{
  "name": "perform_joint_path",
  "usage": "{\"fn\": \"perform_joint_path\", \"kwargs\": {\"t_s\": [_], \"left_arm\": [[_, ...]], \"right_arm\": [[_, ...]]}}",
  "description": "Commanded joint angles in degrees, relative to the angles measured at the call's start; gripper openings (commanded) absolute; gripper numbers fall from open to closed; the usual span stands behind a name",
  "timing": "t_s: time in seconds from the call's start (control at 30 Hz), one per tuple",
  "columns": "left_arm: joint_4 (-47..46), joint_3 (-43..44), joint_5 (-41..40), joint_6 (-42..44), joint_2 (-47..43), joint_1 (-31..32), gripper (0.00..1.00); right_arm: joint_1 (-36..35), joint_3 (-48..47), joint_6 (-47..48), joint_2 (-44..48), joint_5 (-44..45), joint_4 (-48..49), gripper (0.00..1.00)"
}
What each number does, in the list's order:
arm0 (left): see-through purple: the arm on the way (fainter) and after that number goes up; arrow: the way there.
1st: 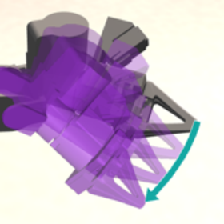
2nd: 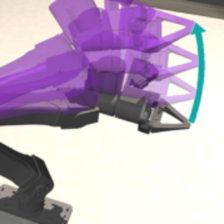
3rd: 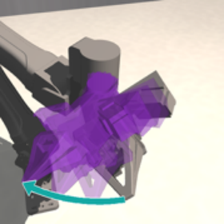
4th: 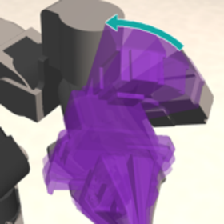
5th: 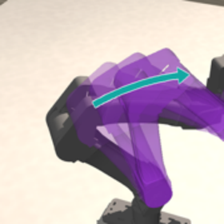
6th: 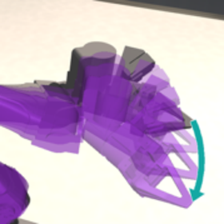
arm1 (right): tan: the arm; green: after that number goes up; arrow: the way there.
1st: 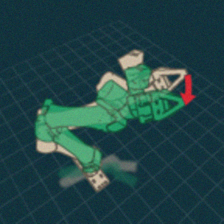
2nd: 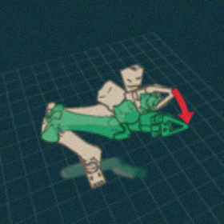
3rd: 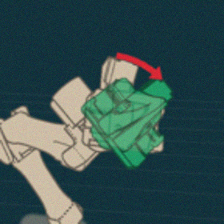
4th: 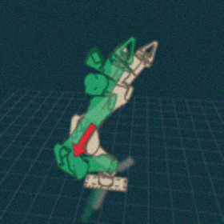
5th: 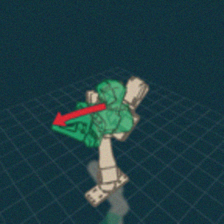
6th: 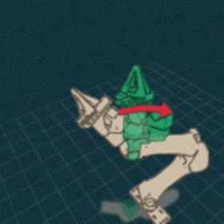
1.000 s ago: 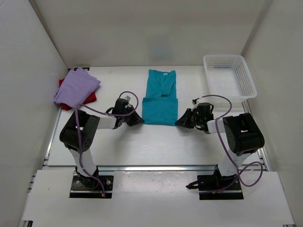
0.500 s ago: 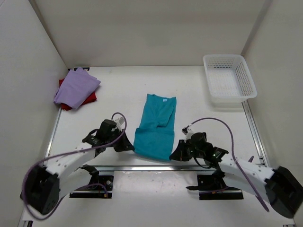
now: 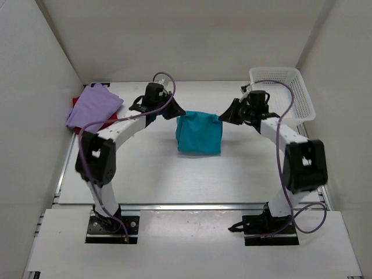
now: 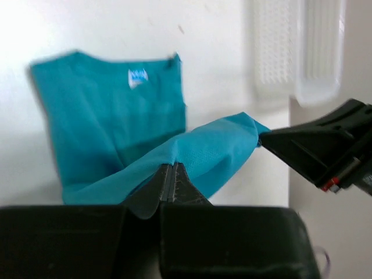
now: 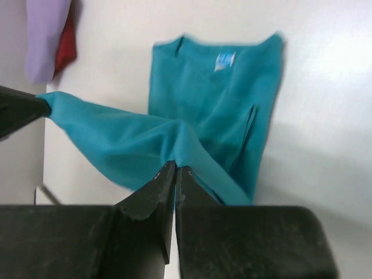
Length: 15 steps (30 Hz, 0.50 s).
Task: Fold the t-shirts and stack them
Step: Fold the long partially folded tshirt into a neat square
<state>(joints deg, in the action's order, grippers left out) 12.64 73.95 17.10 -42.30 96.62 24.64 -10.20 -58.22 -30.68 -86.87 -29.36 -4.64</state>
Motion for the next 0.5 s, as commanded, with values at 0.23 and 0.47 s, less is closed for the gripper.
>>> {"fn": "perform_joint_path", "kwargs": {"t_s": [0.23,0.47], "left_arm": [[-9.4,15.4,-0.4,-9.3,25.2,-9.4,0.11],[-16.5,15.7,3.3,-13.1,23.9,-12.5,0.27]], "right_arm": [[3.2,-33.9,2.4,-34.6,-5.4,-3.9,0.00],[3.5,-38.4,4.0,-33.7,-4.0,-4.3,0.35]]}}
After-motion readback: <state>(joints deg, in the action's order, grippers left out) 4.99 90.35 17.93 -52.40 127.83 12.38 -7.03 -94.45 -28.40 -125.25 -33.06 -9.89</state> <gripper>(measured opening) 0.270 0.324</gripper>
